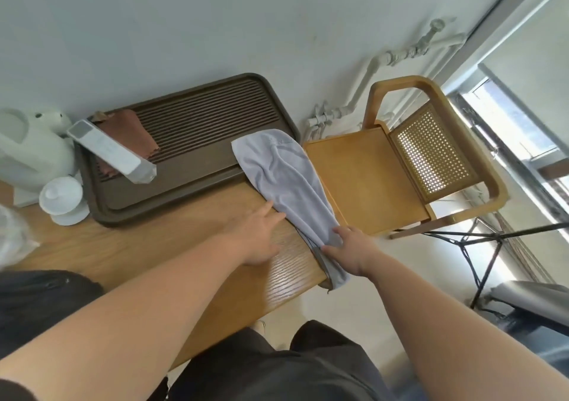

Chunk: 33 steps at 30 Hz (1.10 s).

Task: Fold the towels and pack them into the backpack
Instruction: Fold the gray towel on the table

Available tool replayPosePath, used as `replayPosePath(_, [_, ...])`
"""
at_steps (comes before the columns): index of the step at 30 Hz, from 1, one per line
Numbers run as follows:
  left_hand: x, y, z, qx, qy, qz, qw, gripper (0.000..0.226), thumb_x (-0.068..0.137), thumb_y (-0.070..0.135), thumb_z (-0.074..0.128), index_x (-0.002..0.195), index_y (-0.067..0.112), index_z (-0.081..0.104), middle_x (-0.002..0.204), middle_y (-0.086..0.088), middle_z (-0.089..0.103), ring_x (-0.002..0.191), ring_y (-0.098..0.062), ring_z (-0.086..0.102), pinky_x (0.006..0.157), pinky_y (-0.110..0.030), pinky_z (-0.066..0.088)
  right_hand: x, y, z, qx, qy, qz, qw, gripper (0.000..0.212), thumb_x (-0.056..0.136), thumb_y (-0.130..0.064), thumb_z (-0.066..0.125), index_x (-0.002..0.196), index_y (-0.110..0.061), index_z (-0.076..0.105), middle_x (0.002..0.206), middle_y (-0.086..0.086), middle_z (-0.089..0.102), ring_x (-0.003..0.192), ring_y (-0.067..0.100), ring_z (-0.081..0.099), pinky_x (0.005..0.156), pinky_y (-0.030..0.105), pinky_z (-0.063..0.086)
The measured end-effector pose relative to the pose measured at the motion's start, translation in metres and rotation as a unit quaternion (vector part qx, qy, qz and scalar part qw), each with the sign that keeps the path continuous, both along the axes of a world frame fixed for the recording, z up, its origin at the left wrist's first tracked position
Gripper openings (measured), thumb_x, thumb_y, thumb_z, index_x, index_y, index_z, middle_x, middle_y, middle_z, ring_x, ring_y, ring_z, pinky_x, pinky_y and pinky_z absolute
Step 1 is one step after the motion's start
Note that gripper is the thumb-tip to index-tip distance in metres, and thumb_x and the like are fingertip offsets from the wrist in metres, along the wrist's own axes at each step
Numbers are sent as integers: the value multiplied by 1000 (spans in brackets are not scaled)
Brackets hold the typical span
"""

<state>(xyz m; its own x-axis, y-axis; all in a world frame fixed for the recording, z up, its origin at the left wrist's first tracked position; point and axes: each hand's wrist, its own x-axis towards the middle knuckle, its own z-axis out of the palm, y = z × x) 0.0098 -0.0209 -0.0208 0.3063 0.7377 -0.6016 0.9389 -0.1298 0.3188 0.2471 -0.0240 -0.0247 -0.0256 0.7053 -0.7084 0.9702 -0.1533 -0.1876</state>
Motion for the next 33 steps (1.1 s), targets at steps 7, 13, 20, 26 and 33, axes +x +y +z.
replayPosePath(7, [16, 20, -19, -50, 10, -96, 994, 79, 96, 50, 51, 159, 36, 6, 167, 6, -13, 154, -22, 4, 123, -56, 10, -2, 21, -25, 30, 92, -141, 985, 49, 85, -47, 61, 124, -20, 48, 112, 5, 60, 94, 25, 58, 80, 41, 52])
replayPosePath(13, [29, 15, -31, -87, 5, -50, 995, 73, 99, 45, 49, 159, 38, 8, 168, 11, -2, 154, -19, 3, 123, -54, 9, -1, 42, -37, -39, 215, -236, 947, 34, 92, -29, 62, 124, -22, 53, 103, -3, 64, 96, 22, 60, 74, 33, 49])
replayPosePath(20, [60, 16, 12, 108, -136, 241, 955, 52, 99, 37, 57, 148, 29, 41, 152, 9, 39, 140, -14, 35, 111, -25, 29, 17, 72, 7, -51, 321, 3, 946, 40, 92, -6, 43, 115, -32, 62, 95, -5, 66, 86, 15, 58, 70, 21, 44])
replayPosePath(26, [91, 33, 64, 125, -157, 233, 951, 51, 94, 28, 59, 144, 34, 50, 153, 14, 42, 140, -5, 36, 114, -29, 32, 37, 94, 54, 10, 304, 291, 907, 34, 97, -11, 48, 119, -28, 67, 89, -14, 55, 82, 6, 51, 76, 25, 44])
replayPosePath(33, [129, -7, 93, 113, -108, 265, 952, 5, 86, 13, 63, 88, 17, 66, 70, 7, 56, 64, -8, 48, 59, -27, 38, 66, 87, 73, 97, 326, 247, 907, 26, 84, -15, 62, 107, -28, 67, 89, -8, 64, 77, 10, 56, 62, 24, 41])
